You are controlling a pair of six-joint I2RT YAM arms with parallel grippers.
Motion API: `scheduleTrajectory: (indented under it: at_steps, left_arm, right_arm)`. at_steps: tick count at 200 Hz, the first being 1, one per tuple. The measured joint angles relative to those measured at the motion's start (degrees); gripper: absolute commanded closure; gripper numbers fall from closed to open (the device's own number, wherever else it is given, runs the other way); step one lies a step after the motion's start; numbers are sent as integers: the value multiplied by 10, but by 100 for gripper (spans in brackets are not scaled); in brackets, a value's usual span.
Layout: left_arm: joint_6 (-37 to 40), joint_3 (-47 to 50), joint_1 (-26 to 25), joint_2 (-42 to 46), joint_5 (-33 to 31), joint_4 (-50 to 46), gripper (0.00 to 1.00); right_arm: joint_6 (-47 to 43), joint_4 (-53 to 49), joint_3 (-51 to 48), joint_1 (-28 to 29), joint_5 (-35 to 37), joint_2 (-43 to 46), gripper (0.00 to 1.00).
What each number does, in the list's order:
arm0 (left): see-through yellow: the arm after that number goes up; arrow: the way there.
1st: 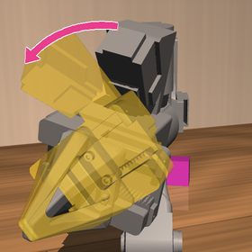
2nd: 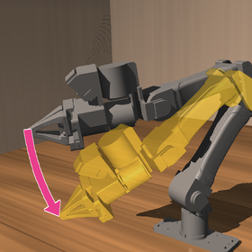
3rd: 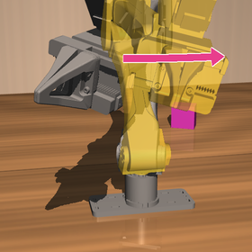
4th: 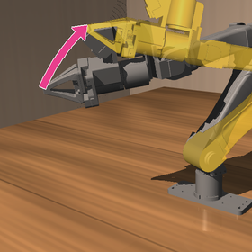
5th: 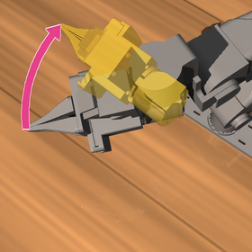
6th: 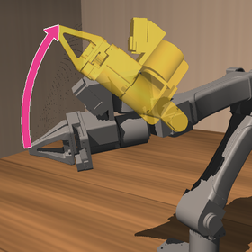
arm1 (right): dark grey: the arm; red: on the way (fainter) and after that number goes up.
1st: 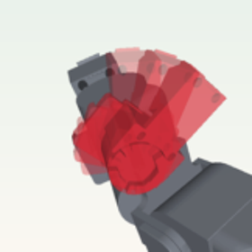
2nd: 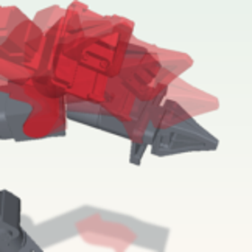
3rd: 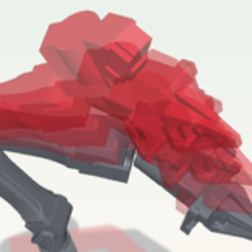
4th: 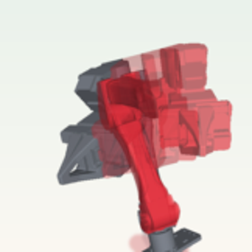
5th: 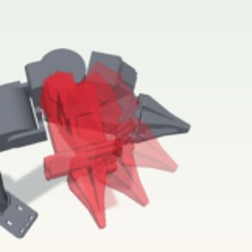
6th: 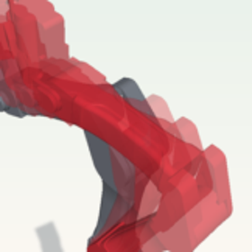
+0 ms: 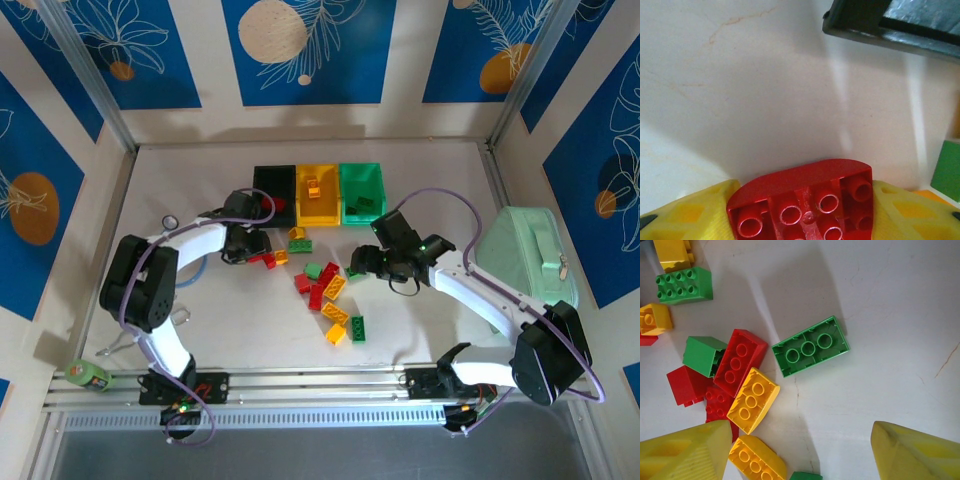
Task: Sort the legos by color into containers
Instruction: Pick up the lego from the center of the table, then place the lego in the container.
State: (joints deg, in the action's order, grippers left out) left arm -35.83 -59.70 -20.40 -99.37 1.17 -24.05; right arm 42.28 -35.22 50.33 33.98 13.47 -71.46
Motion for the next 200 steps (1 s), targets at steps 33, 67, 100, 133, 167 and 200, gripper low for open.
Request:
scheduleTrajectory:
  at_steps: [33, 67, 100, 133, 167, 200]
  left_arm:
    - [3, -14, 0, 17, -2, -14, 49]
    - [3, -31, 0, 19, -4, -19, 49]
    - [6, -53, 0, 19, -8, -31, 49]
    - [17, -101, 0, 14, -12, -39, 50]
    - [19, -153, 2, -17, -12, -41, 50]
    - [19, -195, 5, -53, -12, -46, 51]
  right_arm:
    - [2, 1, -1, 0, 0, 0, 26]
    - [2, 1, -9, 0, 0, 3, 26]
    - [2, 1, -13, -2, 0, 5, 26]
    - [2, 1, -13, -3, 0, 5, 26]
    - [2, 0, -13, -3, 0, 7, 26]
    - [2, -3, -13, -5, 0, 21, 26]
